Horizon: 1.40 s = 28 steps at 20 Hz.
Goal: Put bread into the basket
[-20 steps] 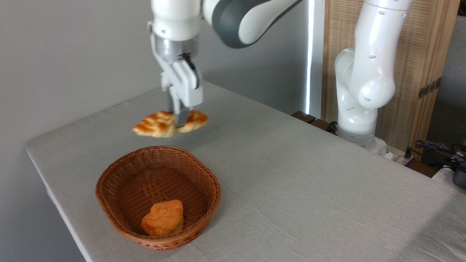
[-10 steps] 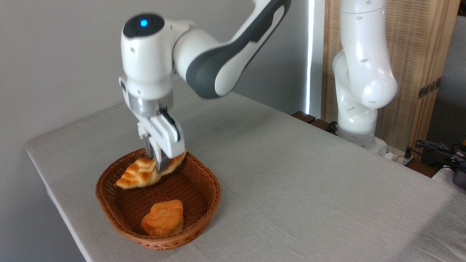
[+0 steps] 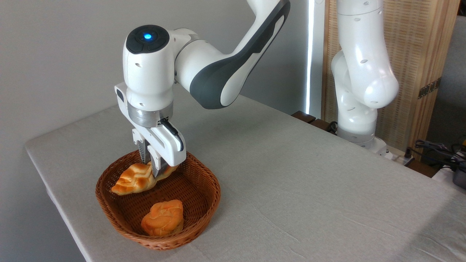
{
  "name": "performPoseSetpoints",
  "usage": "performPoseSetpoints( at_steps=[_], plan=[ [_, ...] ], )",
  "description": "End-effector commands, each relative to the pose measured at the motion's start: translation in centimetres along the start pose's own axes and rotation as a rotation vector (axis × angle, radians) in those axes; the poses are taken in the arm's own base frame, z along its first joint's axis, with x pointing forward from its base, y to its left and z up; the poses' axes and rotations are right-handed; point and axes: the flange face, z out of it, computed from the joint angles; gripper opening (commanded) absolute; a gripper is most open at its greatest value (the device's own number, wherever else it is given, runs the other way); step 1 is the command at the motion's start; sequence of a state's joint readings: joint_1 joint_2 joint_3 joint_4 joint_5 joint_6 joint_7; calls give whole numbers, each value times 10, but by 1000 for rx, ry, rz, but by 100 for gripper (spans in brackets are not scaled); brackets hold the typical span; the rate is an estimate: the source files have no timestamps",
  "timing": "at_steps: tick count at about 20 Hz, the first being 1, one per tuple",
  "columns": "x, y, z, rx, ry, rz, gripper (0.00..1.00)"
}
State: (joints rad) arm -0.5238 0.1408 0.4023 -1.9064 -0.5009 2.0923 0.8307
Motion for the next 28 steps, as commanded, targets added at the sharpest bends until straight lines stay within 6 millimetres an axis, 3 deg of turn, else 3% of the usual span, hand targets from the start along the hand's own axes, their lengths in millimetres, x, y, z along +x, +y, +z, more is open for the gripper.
performPoseSetpoints(
  at_steps=[1, 14, 16, 18, 19, 22, 26, 28],
  plan=[
    [9, -2, -10, 6, 29, 21, 100],
    [15, -2, -24, 50, 9, 61, 100],
    [22, 3, -42, 48, -16, 88, 100],
    [22, -6, -83, 57, -76, 106, 100],
    [24, -2, -89, 46, -93, 116, 100],
    [20, 9, -135, 77, -183, 118, 100],
    [6, 36, -176, 187, -293, 161, 100],
    [-3, 34, -185, 184, -303, 150, 100]
  ],
)
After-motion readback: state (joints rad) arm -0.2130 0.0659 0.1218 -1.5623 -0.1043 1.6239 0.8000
